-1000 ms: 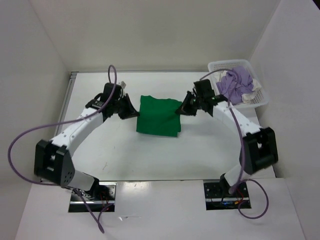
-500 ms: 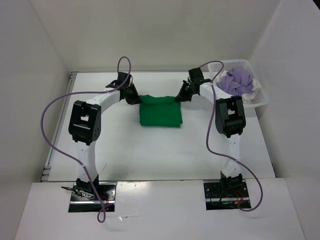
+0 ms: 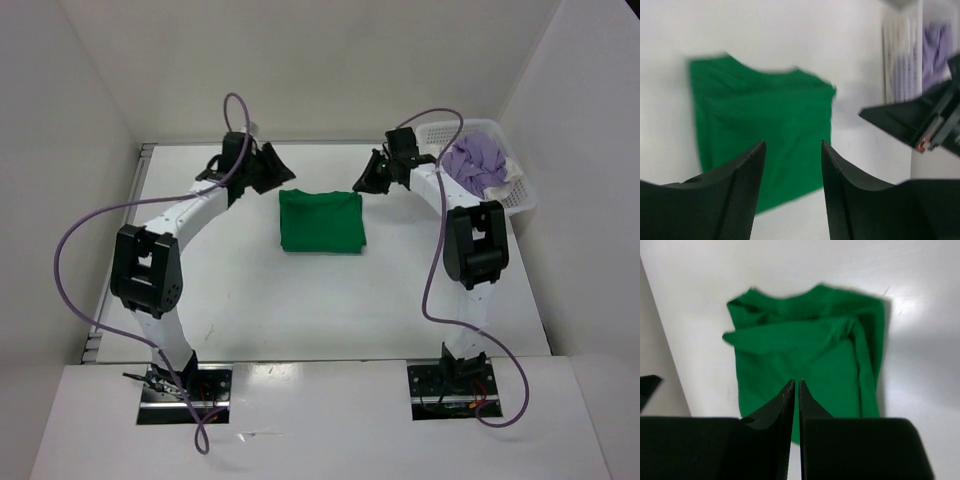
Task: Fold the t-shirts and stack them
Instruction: Fold the long partially folded tshirt into a neat square, then put the neatly folded tshirt into the corner of the board with the left arm
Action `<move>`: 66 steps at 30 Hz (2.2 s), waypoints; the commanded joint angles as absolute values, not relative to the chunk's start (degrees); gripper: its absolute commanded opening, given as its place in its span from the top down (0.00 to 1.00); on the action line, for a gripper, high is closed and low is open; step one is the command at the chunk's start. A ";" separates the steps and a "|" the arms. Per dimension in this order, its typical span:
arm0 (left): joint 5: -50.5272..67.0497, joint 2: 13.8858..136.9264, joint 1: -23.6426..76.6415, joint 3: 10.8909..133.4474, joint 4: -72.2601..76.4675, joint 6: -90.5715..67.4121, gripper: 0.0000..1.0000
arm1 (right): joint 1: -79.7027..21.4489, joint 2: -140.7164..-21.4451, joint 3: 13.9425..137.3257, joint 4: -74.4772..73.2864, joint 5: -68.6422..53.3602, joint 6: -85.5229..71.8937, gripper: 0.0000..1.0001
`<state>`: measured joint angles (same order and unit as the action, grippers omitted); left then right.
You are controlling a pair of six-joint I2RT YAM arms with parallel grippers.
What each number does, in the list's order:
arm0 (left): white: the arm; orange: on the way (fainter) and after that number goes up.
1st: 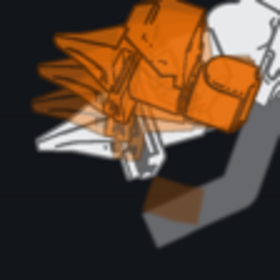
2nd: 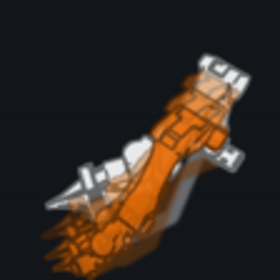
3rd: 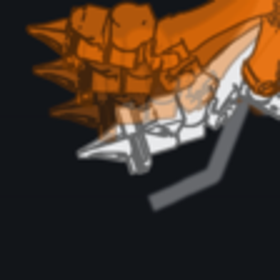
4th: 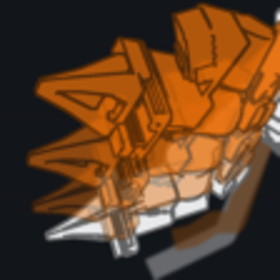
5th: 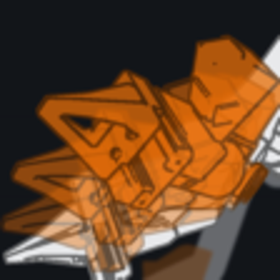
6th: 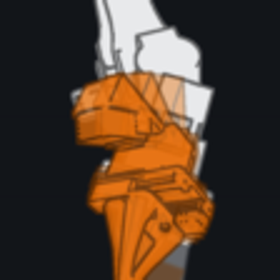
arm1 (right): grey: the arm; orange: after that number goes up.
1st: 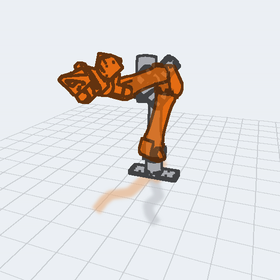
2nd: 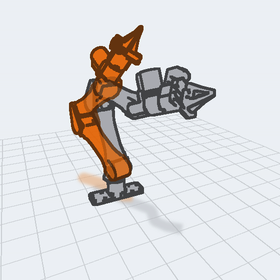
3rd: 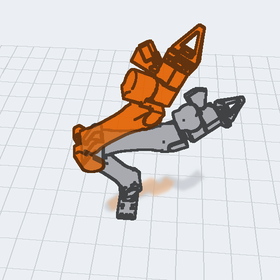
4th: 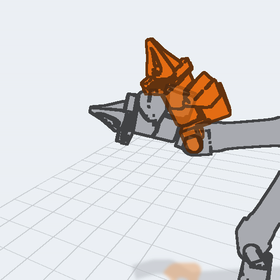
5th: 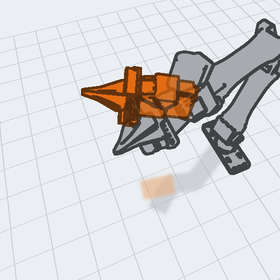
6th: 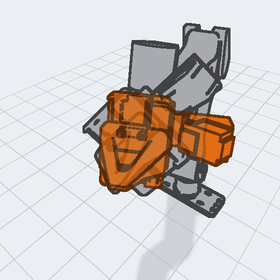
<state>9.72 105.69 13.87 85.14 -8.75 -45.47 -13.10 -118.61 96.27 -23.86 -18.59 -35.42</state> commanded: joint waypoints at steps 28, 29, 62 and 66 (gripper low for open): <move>7.82 90.62 15.04 55.28 -3.35 -42.36 0.07 | -18.98 -106.71 76.29 -17.75 -25.31 -34.01 0.66; 8.43 91.31 14.42 55.28 -3.34 -42.36 0.07 | -18.98 -105.83 76.29 -17.75 -25.31 -34.01 0.64; 13.54 124.63 3.71 96.75 -0.96 -43.15 0.89 | -17.93 -74.79 53.35 -19.68 -26.54 -38.23 0.60; 13.54 124.63 -5.08 98.96 -2.37 -42.63 0.90 | -17.93 -74.18 52.21 -20.21 -27.07 -37.71 0.59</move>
<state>15.81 125.27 2.66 96.84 -0.40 -43.92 -18.33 -76.97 52.88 -20.14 -26.26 -38.06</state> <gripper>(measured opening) 0.148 0.410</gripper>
